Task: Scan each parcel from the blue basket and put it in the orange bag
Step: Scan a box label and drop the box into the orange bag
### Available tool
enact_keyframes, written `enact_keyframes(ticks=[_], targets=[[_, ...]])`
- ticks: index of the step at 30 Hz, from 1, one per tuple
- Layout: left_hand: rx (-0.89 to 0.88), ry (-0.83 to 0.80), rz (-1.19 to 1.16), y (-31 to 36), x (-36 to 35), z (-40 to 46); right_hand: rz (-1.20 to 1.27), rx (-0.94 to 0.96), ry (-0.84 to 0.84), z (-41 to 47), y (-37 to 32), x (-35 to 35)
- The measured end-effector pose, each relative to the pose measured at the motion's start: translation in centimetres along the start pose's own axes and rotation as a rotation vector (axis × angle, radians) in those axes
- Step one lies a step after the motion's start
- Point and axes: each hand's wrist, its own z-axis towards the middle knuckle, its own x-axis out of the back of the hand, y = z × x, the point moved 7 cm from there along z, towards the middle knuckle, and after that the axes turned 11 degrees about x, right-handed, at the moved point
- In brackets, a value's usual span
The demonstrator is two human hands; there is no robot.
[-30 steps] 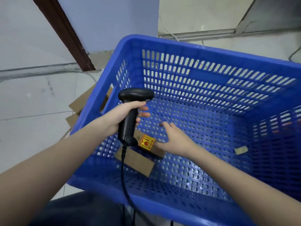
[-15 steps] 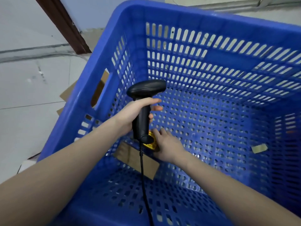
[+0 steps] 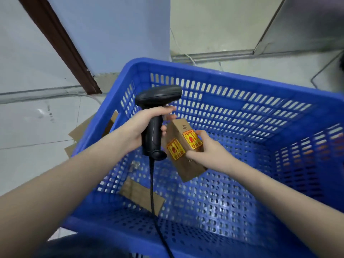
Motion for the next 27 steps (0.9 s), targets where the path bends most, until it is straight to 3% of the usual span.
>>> enact_keyframes(ticks=[9, 17, 20, 27], targets=[[-0.247, -0.096, -0.077, 5.1, -7.4, -9.5, 0.330, 0.025, 0.288, -10.7, -5.1, 11.0], [-0.233, -0.171, -0.215, 2.3, -12.7, -11.6, 1.045, 0.029, 0.581, -17.5, -3.1, 14.1], [-0.198, -0.247, -0.209, 1.9, -14.9, -11.6, 1.247, 0.065, 0.614, -17.6, -2.8, 13.6], [-0.214, -0.331, -0.145, 2.2, -16.8, -11.5, 1.206, 0.094, 0.588, -15.2, -2.8, 13.2]])
